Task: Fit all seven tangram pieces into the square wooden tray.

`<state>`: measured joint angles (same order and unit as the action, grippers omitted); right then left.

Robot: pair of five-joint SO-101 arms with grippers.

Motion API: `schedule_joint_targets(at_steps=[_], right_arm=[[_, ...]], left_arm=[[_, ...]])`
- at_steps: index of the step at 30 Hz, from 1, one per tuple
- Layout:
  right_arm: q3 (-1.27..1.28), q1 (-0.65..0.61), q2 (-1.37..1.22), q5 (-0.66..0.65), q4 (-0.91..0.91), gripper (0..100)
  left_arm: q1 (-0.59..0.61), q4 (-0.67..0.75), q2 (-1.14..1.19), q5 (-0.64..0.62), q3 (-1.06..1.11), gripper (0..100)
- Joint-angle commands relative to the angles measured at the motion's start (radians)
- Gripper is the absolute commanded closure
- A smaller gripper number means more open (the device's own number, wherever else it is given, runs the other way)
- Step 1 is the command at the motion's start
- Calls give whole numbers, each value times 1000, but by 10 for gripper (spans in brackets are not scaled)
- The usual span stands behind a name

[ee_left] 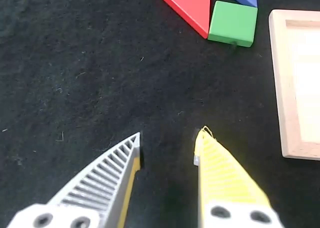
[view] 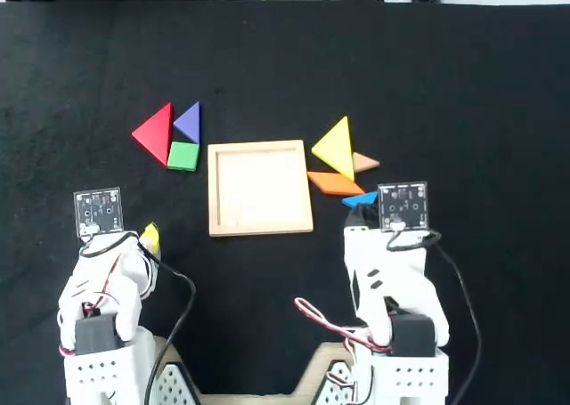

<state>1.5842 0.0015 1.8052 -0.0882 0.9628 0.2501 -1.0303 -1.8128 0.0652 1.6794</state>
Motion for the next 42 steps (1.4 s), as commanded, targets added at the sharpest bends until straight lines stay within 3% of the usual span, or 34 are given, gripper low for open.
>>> schedule_joint_targets(at_steps=[1,17,30,35,42], right_arm=[[-76,-6,71,-3,-25,984],[-412,-9,71,-31,-28,983],[-515,-11,59,-31,-49,983],[-555,-11,-62,-31,-51,983],[-702,-11,-421,-31,-46,983]], left_arm=[[-8,-5,-3,12,19,816],[-15,-5,-3,12,19,816],[-15,-5,-3,12,19,816],[-15,-3,-3,12,19,816],[-15,0,-3,12,19,816]])
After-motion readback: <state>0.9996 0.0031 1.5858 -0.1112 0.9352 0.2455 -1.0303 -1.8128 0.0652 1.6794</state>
